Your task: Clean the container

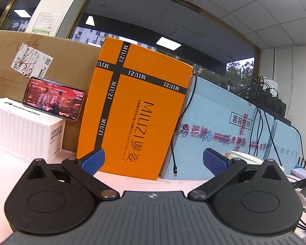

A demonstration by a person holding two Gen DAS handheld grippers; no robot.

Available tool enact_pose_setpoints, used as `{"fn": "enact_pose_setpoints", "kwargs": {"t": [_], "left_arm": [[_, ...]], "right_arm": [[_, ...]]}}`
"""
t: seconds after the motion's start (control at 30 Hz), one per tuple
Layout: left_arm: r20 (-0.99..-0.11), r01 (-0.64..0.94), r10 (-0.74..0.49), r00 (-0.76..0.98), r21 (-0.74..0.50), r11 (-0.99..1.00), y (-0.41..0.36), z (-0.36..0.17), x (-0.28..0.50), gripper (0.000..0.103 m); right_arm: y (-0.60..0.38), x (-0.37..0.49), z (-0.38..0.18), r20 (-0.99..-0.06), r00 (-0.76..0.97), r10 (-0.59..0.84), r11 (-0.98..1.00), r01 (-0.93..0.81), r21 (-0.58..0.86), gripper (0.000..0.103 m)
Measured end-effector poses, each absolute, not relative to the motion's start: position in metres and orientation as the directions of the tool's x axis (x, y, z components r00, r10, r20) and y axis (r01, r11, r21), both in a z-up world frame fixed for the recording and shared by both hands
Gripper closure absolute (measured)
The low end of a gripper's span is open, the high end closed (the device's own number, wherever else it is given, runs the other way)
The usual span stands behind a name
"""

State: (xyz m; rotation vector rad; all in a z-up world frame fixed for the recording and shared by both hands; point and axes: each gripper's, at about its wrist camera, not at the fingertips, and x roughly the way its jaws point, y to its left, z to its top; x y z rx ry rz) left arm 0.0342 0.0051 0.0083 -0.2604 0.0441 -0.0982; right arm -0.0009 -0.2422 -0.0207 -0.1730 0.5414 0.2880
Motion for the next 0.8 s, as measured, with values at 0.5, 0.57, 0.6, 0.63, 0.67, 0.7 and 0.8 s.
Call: {"fn": "enact_pose_setpoints", "kwargs": {"t": [0.5, 0.57, 0.6, 0.63, 0.67, 0.7, 0.8], "left_arm": [[0.039, -0.014, 0.023, 0.999, -0.224, 0.974, 0.003, 0.003, 0.030, 0.000], [0.045, -0.021, 0.032, 0.999, -0.213, 0.977, 0.002, 0.002, 0.030, 0.000], [0.044, -0.022, 0.032, 0.999, -0.208, 0.978, 0.001, 0.002, 0.031, 0.000], [0.042, -0.022, 0.032, 0.999, -0.204, 0.979, 0.001, 0.002, 0.032, 0.000], [0.039, -0.023, 0.031, 0.999, -0.202, 0.979, 0.001, 0.001, 0.032, 0.000], [0.035, -0.022, 0.030, 0.999, -0.205, 0.979, 0.002, 0.001, 0.033, 0.000], [0.025, -0.007, 0.013, 1.000, -0.225, 0.974, 0.005, 0.001, 0.036, 0.000]], "right_arm": [[-0.283, -0.034, 0.037, 0.051, 0.992, 0.113, 0.991, -0.109, -0.076, 0.000], [-0.291, -0.026, 0.035, 0.122, 0.991, 0.058, 0.996, -0.049, -0.077, 0.000], [-0.296, -0.020, 0.032, 0.144, 0.989, 0.031, 0.997, -0.020, -0.075, 0.000], [-0.301, -0.014, 0.028, 0.167, 0.986, 0.005, 0.997, 0.008, -0.073, 0.000], [-0.306, -0.007, 0.024, 0.172, 0.985, -0.019, 0.998, 0.030, -0.063, 0.000], [-0.312, 0.000, 0.021, 0.174, 0.984, -0.038, 0.997, 0.048, -0.053, 0.000], [-0.324, 0.018, 0.008, 0.182, 0.979, -0.092, 0.994, 0.100, -0.036, 0.000]]}}
